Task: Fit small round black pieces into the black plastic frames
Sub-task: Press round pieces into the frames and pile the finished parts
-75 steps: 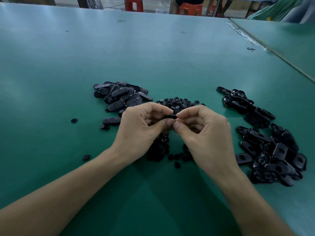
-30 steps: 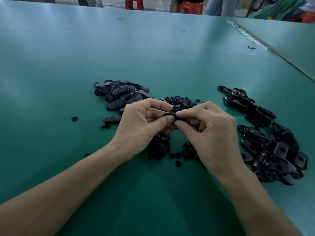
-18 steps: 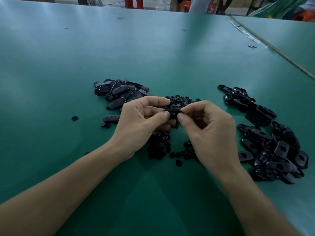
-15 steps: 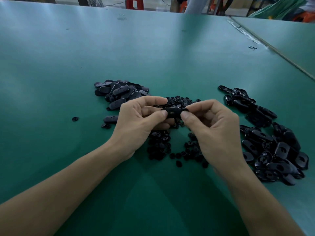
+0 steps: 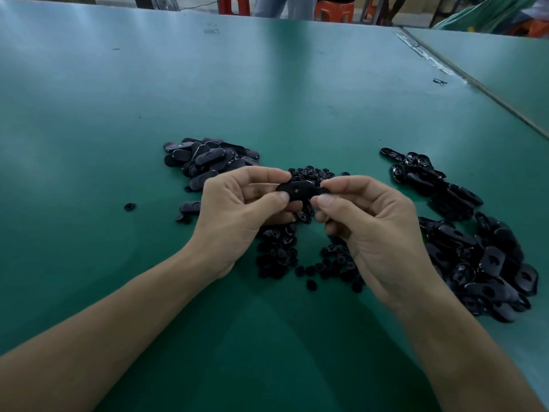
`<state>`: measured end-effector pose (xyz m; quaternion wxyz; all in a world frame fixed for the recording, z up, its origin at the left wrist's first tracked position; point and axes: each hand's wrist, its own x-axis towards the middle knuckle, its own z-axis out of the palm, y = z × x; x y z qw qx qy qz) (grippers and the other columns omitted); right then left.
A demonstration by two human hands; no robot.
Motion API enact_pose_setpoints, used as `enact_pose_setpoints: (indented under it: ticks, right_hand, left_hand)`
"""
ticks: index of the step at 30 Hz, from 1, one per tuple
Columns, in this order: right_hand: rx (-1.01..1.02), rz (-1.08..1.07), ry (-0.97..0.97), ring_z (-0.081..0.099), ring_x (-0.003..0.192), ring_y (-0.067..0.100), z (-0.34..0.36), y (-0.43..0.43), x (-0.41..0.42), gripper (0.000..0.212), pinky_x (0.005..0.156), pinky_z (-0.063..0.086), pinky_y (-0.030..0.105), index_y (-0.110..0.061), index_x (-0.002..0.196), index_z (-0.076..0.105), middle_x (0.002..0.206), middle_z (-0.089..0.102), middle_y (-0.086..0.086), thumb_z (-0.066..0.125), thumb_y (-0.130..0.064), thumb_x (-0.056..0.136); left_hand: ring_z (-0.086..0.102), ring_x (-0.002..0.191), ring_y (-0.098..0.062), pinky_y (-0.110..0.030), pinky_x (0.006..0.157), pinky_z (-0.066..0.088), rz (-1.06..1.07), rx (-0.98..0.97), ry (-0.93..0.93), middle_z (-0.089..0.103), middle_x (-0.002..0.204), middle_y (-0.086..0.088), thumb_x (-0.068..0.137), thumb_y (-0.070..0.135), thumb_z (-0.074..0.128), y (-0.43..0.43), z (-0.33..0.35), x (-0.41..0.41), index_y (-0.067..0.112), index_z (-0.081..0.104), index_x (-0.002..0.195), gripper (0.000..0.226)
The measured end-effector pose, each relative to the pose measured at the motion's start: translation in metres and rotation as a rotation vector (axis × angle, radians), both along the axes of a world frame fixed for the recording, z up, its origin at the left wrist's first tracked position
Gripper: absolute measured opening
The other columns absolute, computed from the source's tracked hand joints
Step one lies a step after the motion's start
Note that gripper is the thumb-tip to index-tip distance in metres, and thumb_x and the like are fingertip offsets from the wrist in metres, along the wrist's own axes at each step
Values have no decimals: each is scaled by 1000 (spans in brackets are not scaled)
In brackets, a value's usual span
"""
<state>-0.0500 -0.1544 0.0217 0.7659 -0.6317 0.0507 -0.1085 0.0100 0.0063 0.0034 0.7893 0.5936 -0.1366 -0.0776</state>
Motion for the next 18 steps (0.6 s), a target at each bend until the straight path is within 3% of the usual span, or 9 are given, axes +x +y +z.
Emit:
enact_pose_setpoints:
  ticks: [4,9,13,18]
  right_hand:
    - [-24,0,-4,67,68,13,-1,0,0,17,60,50,19,-16,93,75,77,74,6,75,-2,83]
    - [-108,-53,-7,67,68,12,-1,0,0,18,59,50,19,-21,83,75,76,74,4,76,-3,84]
    - [-269,-115,-23,68,69,9,-2,0,-1,16,62,51,16,-22,87,77,77,76,0,75,-6,87]
    - [-236,-105,15,70,68,10,-2,1,-1,13,59,52,17,-18,89,74,76,76,2,76,-7,85]
  left_hand:
    - [76,72,-18,-21,61,58,-2,11,-11,77,78,-8,88,-13,64,1,0,0,8,70,94,23]
    - [76,73,-20,-22,62,58,-11,42,-47,76,79,-8,87,-13,66,1,0,-1,8,71,93,22]
    - [77,74,-24,-23,63,59,-7,59,-63,76,81,-11,85,-13,69,1,-1,-1,9,72,91,22]
    - [77,74,-24,-23,63,59,-20,53,-66,76,83,-15,85,-11,70,1,-2,-1,10,74,91,23]
